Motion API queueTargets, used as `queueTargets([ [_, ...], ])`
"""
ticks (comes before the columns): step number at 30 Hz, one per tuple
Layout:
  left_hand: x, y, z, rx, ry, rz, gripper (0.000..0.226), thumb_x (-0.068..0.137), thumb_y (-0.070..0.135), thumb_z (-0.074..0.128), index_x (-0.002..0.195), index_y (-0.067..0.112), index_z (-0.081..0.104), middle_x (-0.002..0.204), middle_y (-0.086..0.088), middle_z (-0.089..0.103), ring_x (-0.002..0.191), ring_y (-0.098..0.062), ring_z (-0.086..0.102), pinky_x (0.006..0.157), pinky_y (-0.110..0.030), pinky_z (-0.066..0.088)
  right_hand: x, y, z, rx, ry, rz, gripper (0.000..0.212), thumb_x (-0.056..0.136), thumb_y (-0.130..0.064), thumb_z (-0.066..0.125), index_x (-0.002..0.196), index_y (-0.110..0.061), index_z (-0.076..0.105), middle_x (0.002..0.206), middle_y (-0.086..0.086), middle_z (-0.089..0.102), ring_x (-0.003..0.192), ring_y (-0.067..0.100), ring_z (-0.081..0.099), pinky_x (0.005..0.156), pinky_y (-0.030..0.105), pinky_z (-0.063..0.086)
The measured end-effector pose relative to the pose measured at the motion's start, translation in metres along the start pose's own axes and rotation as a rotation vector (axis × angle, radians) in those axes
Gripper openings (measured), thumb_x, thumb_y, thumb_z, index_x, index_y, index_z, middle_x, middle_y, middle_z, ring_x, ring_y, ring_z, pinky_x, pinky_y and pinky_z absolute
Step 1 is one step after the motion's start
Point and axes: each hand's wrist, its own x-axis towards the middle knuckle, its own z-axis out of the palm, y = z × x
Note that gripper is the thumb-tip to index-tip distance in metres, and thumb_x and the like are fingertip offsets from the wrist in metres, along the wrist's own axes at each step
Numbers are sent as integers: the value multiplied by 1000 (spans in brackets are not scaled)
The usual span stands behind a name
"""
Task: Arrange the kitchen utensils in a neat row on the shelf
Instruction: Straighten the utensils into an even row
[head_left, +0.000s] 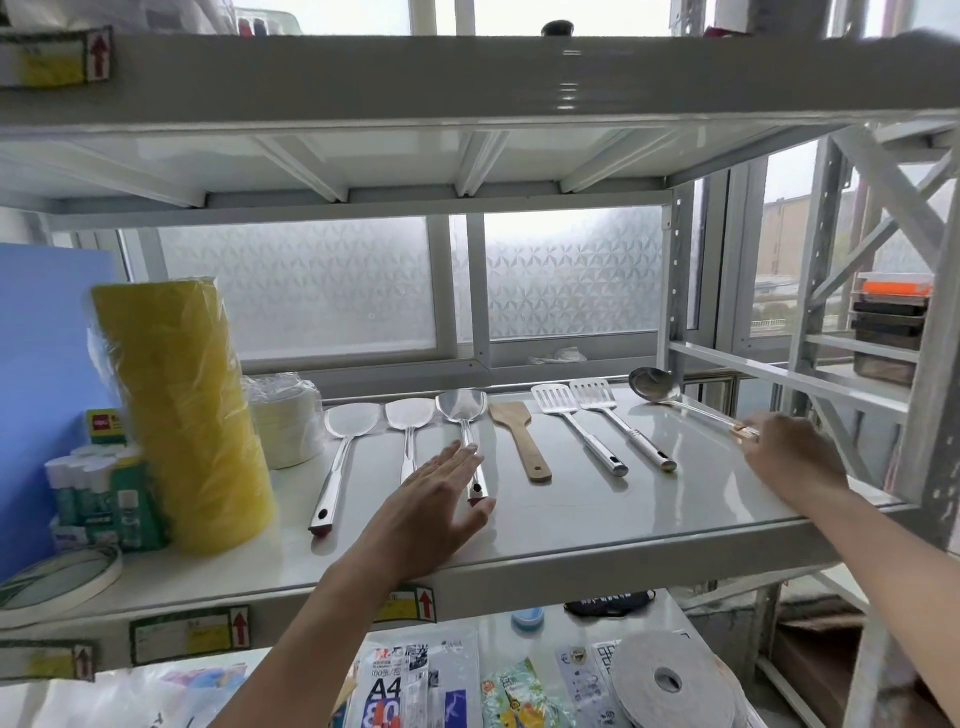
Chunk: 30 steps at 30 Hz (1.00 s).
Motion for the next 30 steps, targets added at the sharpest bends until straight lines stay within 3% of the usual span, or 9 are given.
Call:
queueTargets([
  [12, 1, -3, 3, -3, 5, 11, 66, 101, 50, 43, 157, 19, 28, 165, 6, 24, 153, -2, 8, 120, -21, 11, -8, -8, -2, -66, -124, -13, 44, 89, -9, 45, 126, -18, 67, 110, 25, 67, 100, 44, 66, 87, 46, 52],
  [30, 1, -4, 4, -12, 7, 5, 65, 100, 51, 43, 156, 20, 31, 164, 6, 26, 153, -1, 8, 121, -24, 14, -2, -4, 7, -41, -127, -61, 43, 88, -9, 42, 118, -19, 71, 93, 23, 69, 88, 42, 69, 79, 46, 58],
])
